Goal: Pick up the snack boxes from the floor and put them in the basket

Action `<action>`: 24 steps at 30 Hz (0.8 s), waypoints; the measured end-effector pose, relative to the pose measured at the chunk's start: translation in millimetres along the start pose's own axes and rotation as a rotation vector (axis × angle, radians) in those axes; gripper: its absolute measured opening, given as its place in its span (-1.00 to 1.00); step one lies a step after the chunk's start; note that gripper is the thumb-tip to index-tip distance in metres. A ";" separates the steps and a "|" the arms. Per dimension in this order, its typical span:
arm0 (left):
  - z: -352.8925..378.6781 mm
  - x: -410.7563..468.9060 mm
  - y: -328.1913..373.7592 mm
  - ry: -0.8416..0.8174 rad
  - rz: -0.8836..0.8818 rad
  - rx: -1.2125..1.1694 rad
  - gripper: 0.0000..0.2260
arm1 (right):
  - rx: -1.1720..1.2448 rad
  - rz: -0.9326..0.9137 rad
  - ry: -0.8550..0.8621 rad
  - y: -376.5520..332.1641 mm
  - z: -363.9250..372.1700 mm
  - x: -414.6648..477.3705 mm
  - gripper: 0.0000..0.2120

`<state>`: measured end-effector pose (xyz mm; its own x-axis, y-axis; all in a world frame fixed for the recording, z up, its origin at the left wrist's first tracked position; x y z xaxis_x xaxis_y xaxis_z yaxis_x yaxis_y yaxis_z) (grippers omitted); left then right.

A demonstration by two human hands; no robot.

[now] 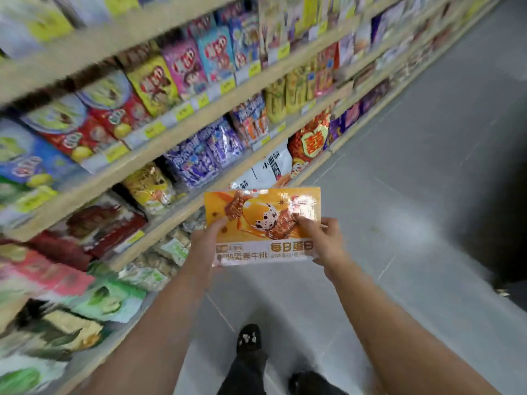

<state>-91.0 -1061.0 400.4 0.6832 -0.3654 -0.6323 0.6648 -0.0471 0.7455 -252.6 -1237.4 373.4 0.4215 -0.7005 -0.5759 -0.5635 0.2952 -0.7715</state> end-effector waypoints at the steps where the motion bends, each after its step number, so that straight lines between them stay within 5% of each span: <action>1: -4.0 -18.9 11.7 0.013 0.061 -0.035 -0.81 | -0.024 -0.070 -0.035 -18.8 0.5 -12.6 -0.45; 4: -17.2 -76.6 33.6 0.035 0.158 -0.182 -0.80 | -0.097 -0.228 -0.144 -60.0 5.8 -44.7 -0.47; 7: -40.6 -124.7 43.5 0.076 0.223 -0.302 -0.59 | -0.139 -0.363 -0.214 -87.4 17.3 -75.1 -0.58; 14: -122.7 -269.9 41.8 0.355 0.469 -0.479 -0.82 | -0.252 -0.553 -0.486 -115.5 84.4 -183.1 -0.52; 20: -209.8 -377.0 0.2 0.545 0.580 -0.690 -0.26 | -0.343 -0.678 -0.688 -91.7 155.4 -294.1 -0.58; 24: -266.7 -439.5 -31.7 0.664 0.627 -0.757 -0.32 | -0.374 -0.692 -0.808 -55.7 201.2 -366.5 -0.47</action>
<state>-331.8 -651.0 598.4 0.8283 0.4353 -0.3526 0.0153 0.6115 0.7911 -232.7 -866.4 573.1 0.9856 0.0279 -0.1665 -0.1505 -0.3016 -0.9415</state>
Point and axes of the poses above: each hand's wrist, its own x-axis towards the middle knuckle, its own z-axis out of the palm, y = z × x, the point moved 4 cm from there along x, towards the middle knuckle, and after that the axes turned 14 degrees about -x, right-handed, at the moved point
